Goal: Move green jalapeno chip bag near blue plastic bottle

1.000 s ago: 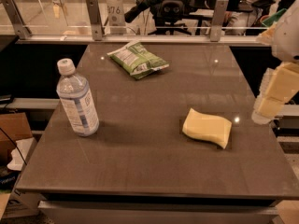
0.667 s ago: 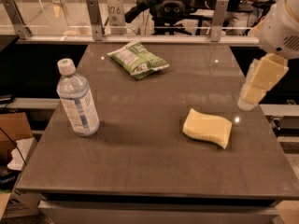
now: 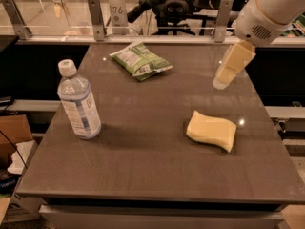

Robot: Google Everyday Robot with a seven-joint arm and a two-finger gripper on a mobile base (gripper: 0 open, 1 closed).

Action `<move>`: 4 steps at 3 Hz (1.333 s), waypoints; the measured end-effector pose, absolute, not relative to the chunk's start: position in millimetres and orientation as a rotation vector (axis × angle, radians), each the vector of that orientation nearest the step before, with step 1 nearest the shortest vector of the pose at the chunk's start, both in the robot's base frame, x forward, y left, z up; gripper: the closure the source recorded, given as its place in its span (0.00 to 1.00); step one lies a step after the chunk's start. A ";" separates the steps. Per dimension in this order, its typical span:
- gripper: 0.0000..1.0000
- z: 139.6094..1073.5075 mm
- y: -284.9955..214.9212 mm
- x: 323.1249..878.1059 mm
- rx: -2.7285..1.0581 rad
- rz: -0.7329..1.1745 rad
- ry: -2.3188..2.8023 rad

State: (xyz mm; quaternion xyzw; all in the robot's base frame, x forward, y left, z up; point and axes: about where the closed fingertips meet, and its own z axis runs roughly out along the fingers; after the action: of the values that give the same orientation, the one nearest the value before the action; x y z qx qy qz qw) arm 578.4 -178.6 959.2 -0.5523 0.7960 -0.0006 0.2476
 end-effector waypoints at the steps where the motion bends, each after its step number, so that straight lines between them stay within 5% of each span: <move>1: 0.00 948.2 -161.2 618.2 -1.443 0.039 2.167; 4: 0.00 900.0 -87.6 698.2 -1.366 0.156 2.143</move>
Offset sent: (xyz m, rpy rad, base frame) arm 0.1194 0.0602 -0.0411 0.1606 -0.0270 -0.0867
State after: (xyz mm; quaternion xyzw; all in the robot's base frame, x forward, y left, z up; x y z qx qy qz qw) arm 698.2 -87.6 900.0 -0.5131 0.8045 0.0584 0.2934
